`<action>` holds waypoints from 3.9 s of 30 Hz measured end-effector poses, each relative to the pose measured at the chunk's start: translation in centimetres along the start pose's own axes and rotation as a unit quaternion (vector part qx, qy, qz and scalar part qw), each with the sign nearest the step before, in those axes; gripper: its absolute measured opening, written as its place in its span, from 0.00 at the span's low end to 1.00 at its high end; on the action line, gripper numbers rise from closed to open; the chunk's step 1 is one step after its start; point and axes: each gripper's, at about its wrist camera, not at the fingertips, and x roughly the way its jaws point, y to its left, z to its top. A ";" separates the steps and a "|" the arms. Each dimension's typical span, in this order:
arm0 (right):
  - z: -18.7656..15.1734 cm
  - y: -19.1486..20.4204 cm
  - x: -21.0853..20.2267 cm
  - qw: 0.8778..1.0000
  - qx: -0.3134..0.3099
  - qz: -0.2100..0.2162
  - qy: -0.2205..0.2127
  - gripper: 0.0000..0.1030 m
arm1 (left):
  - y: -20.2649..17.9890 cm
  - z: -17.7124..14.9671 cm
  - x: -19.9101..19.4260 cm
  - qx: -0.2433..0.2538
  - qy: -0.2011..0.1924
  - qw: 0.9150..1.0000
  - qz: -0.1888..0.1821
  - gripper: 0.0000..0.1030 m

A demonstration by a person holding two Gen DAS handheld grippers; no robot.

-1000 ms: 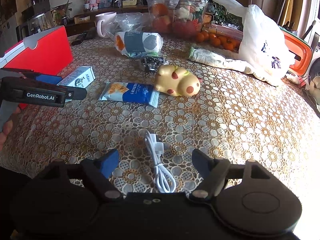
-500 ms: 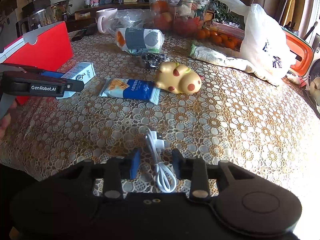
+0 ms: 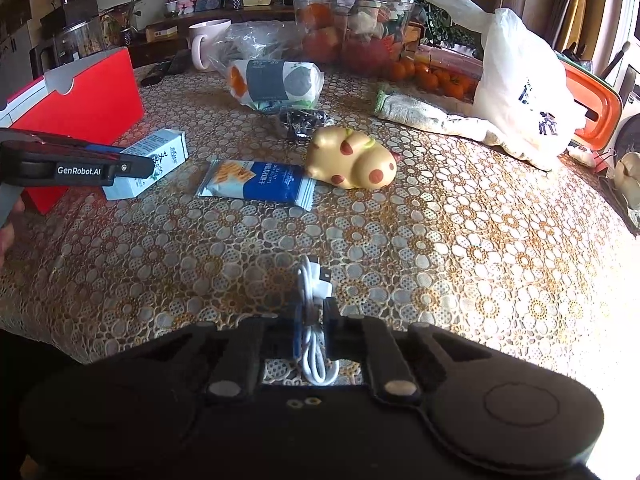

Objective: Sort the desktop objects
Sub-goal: 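Grasp the white milk carton with the left tool while the right grasps the white cable, then carry the milk carton and white cable with both tools over the red box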

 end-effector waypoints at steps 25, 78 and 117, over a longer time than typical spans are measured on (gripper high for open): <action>0.6 0.2 -3.1 1.000 0.006 0.015 -0.027 0.07 | -0.8 -2.4 -6.7 0.008 -0.024 0.999 -0.035 0.28; 18.3 22.5 -7.2 0.963 -0.129 0.216 -0.097 0.07 | 19.2 -2.3 -21.7 -0.083 -0.094 0.989 0.078 0.28; 23.8 30.8 10.2 0.982 -0.074 0.171 0.027 0.07 | 28.5 2.7 -5.8 -0.059 0.052 0.992 0.100 0.28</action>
